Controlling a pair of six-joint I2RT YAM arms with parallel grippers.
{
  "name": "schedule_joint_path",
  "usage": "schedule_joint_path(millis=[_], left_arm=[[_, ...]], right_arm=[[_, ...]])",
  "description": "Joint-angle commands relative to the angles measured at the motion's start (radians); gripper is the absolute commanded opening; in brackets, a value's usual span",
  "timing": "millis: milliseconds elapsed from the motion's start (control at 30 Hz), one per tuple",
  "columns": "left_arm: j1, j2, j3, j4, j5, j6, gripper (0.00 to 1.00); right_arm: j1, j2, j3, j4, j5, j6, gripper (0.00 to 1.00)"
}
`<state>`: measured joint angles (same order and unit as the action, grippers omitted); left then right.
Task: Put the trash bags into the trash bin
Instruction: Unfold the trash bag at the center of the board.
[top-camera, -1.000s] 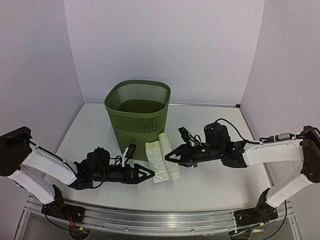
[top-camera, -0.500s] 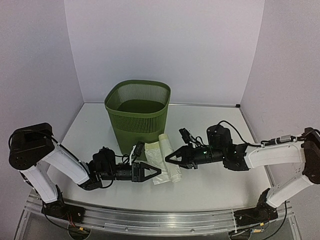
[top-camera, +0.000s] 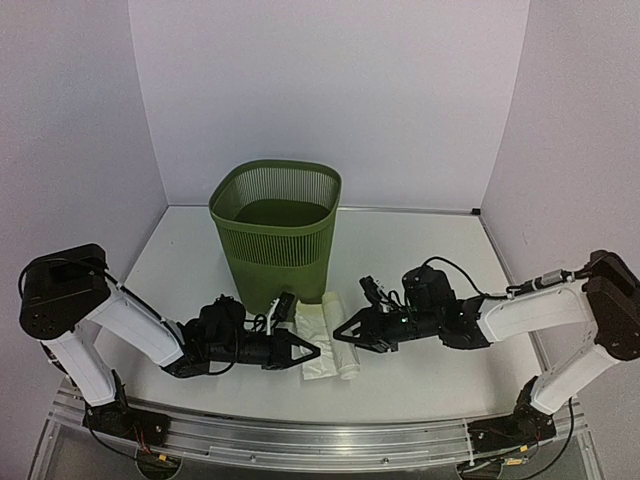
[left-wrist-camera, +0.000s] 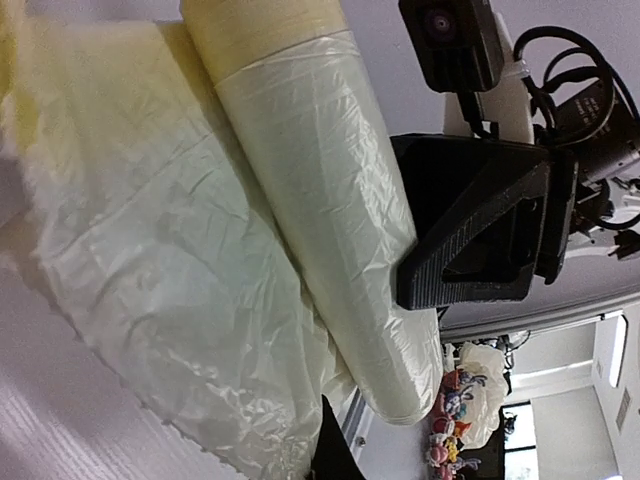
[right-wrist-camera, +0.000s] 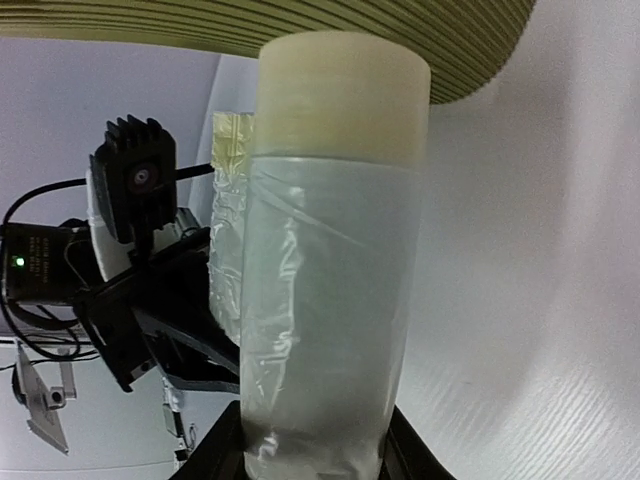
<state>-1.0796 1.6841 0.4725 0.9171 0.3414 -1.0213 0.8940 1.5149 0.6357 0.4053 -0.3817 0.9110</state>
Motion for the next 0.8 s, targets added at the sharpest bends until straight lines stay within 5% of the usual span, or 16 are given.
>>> schedule_joint_path(millis=[0,167,367,533,633,767], left_arm=[[-0.002,-0.008,0.049,-0.238,-0.028,0.001,0.00],[-0.002,0.025,0.075,-0.259,-0.003,0.003,0.00],[-0.019,0.003,0.123,-0.358,0.000,0.021,0.00],[-0.074,-0.023,0.291,-0.660,-0.087,0.110,0.00],[-0.092,-0.011,0.375,-0.699,-0.063,0.138,0.00],[-0.117,0.032,0.499,-0.792,-0.061,0.184,0.00]], right_arm=[[0.008,0.101,0.036,-0.079,0.070,-0.070,0.42],[0.012,0.190,0.086,-0.119,0.082,-0.098,0.46],[0.064,0.185,0.167,-0.285,0.209,-0.176,0.75],[0.080,0.145,0.182,-0.350,0.284,-0.170,0.84],[0.082,0.133,0.178,-0.367,0.299,-0.164,0.95],[0.082,0.071,0.151,-0.403,0.389,-0.158,0.97]])
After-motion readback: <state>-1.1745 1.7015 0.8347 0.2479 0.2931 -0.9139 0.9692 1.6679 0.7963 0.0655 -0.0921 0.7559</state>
